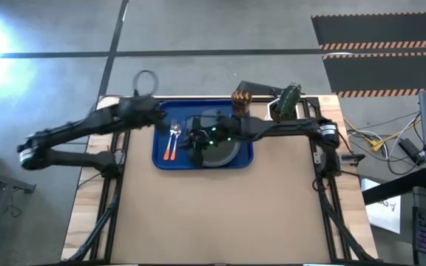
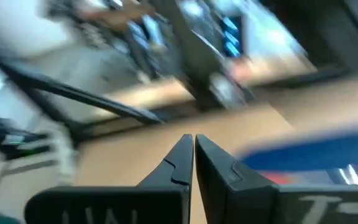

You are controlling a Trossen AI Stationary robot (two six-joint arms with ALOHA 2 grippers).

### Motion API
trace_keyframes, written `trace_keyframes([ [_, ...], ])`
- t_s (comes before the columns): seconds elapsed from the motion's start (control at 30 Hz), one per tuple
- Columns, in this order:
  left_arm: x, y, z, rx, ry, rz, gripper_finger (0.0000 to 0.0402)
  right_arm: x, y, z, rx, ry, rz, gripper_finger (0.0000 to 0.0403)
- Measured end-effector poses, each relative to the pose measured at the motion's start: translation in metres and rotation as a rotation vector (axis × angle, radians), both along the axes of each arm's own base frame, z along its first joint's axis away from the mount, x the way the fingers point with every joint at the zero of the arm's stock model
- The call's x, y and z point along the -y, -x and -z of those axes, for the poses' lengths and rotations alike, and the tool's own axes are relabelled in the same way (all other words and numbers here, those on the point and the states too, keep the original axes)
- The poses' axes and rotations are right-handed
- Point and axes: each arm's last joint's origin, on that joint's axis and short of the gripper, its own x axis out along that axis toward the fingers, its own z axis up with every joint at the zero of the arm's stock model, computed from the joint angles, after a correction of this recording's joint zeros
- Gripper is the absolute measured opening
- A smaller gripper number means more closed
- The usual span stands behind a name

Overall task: Pick and place plate/cup/fork/spoon on tray
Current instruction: Move the blue tray to the middle of the table

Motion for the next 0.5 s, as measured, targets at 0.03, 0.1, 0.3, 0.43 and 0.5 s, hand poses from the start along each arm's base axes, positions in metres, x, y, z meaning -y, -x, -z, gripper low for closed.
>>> trace_keyframes([
  [0.03, -0.008, -0.008, 0.005, -0.015, -0.002, -0.013, 0.0015, -0.007, 0.004, -0.02, 0.053, 0.021, -0.039, 0.0009],
  [0.1, -0.027, -0.02, 0.018, -0.078, 0.019, -0.049, 0.0015, -0.026, 0.013, -0.054, 0.15, 0.073, -0.12, 0.0008],
  [0.3, -0.091, -0.044, 0.052, -0.119, 0.157, -0.093, 0.0015, -0.077, 0.044, -0.119, 0.286, 0.198, -0.272, 0.0009],
  [0.43, -0.125, -0.059, 0.056, -0.091, 0.15, -0.114, 0.0015, -0.103, 0.053, -0.129, 0.307, 0.206, -0.338, 0.0009],
  [0.5, -0.139, -0.067, 0.058, -0.113, 0.142, -0.112, 0.0015, -0.112, 0.055, -0.128, 0.3, 0.193, -0.357, 0.0009],
])
